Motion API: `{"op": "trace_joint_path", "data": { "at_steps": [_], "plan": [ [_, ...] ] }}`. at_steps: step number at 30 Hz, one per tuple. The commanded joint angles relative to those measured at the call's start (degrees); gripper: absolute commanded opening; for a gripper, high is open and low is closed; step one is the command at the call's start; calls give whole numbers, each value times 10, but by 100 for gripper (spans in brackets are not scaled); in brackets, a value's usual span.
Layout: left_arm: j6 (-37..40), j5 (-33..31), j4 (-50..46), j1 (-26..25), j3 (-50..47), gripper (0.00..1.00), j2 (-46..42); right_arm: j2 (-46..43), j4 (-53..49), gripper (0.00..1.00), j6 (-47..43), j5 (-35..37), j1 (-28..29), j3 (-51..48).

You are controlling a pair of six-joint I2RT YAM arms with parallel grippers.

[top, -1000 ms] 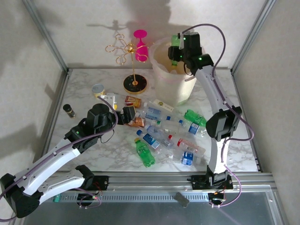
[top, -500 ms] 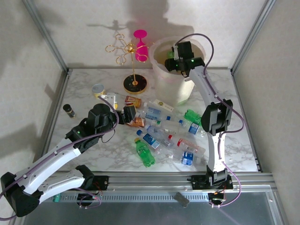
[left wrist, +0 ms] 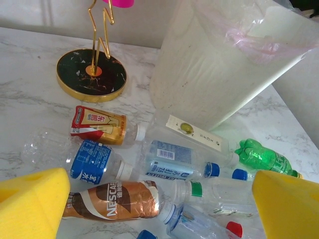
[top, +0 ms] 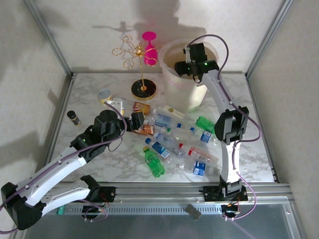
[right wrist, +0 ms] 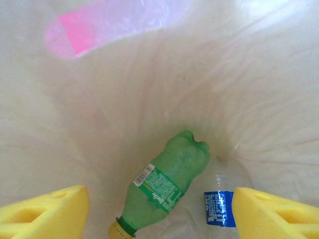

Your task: Put the plastic bottles in the bin

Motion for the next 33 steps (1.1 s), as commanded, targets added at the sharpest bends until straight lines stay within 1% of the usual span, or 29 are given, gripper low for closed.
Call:
{"op": "trace_joint_path", "data": {
  "at_steps": [1,9,14,18,21,23,27,30,33],
  "plan": [
    [-2,-22,7,-5,-7,94,-4,-74,12,75,1,10,-4,-14],
    [-55,-23,-18,-4,6,94,-2,-241,57,72,20,0,7,-152],
    [-94,4,-87,-2,42,94,16,-361,76,70,29,11,51,-278],
    [-127,27,-107,-1,29,94,-4,-458,87,68,53,30,95,-388],
    [-157,74,-112,3,0,93,-12,-523,90,67,76,36,124,-449],
    [-185,106,-116,5,-27,91,-15,-564,96,67,95,25,134,-491],
    [-247,177,-107,6,-99,87,-35,-635,98,66,124,9,143,-559],
    [-277,208,-116,5,-132,85,-42,-672,104,66,135,4,144,-599],
    [-304,241,-104,5,-164,83,-45,-700,108,66,141,1,144,-629]
  ]
}}
